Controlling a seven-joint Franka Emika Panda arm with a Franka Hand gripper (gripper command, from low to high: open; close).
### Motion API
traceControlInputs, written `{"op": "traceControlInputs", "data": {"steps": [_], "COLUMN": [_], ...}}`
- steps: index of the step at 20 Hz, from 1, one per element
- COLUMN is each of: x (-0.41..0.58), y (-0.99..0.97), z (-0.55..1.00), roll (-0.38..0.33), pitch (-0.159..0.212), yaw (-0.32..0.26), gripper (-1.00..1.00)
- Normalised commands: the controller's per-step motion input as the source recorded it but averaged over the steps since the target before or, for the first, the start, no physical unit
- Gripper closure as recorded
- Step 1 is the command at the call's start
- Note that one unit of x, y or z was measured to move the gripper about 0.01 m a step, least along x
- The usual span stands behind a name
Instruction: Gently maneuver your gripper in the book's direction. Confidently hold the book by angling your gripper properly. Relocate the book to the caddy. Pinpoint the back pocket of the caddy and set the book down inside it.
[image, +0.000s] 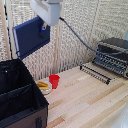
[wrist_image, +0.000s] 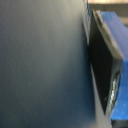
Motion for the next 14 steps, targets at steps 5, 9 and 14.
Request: {"op": "traceControlInputs", "data": {"steps": [5,9,14], "x": [0.276,0.326,0.426], "y": [0.77,0.73,0.68], "z": [0.46,0.36,0.15], "roll": [-0.031,-0.016,0.0], "pitch": [-0.001,0.002,0.052], "yaw": [-0.11,-0.102,-0.081], "gripper": [1.0,1.0,1.0]}}
